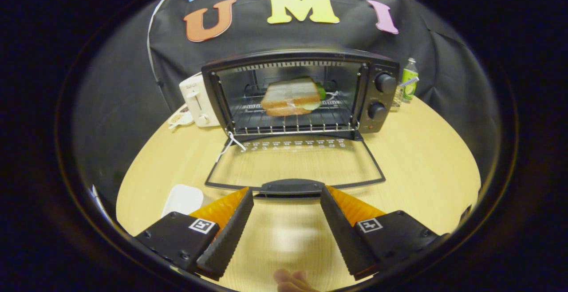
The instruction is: Open the toaster oven, put the food inside, and close the toaster oven door.
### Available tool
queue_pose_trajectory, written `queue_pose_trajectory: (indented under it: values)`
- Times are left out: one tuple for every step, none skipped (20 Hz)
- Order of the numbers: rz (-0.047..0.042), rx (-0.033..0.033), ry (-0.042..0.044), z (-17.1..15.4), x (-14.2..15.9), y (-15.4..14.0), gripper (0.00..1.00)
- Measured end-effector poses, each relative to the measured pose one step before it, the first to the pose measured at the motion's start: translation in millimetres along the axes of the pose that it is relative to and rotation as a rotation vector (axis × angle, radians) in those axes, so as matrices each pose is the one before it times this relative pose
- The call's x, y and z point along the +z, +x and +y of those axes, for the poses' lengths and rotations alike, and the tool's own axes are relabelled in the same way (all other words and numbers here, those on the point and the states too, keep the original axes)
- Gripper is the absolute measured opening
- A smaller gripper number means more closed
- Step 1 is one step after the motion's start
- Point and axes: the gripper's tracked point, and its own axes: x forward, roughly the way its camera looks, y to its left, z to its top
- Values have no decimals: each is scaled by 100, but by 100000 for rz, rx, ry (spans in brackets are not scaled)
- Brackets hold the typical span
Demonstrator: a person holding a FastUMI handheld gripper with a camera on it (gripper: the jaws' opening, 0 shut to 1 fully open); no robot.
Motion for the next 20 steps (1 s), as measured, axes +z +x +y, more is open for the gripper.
queue_pose_trajectory:
  values:
    - [-256, -2270, 380, -623, -473, 483, 100]
    - [1528, -1638, -46, -524, -764, 452, 100]
    - [2119, -416, 1039, -259, -588, 457, 100]
    - [2634, 1186, 1577, 110, -601, 412, 100]
    - [1529, 2963, 2308, 488, -383, 391, 100]
    - [914, 5558, 2168, 962, -282, 311, 100]
    - [-1859, -228, 146, -51, 140, 491, 100]
    - [285, -244, -1536, 33, -56, -630, 100]
    - [-1646, -618, -319, 4, 251, 102, 100]
    - [-647, -208, -864, 15, -131, 43, 100]
    - [-1384, 183, -1111, -33, 80, 146, 99]
    - [-1482, 215, -975, -34, 48, -37, 99]
    - [-1131, 77, -342, 35, 31, 38, 99]
    - [-1295, 11, -7, -41, -6, 39, 99]
    - [-623, 95, 604, -23, 39, -47, 99]
    - [-421, 307, 1070, 79, 63, -76, 99]
    - [-1026, 523, 1853, 47, 173, -29, 99]
    - [-873, 972, 2192, 140, 259, -278, 99]
    - [-1789, 901, 1544, 32, 232, -270, 99]
    - [-1855, 616, 748, 128, 402, -396, 99]
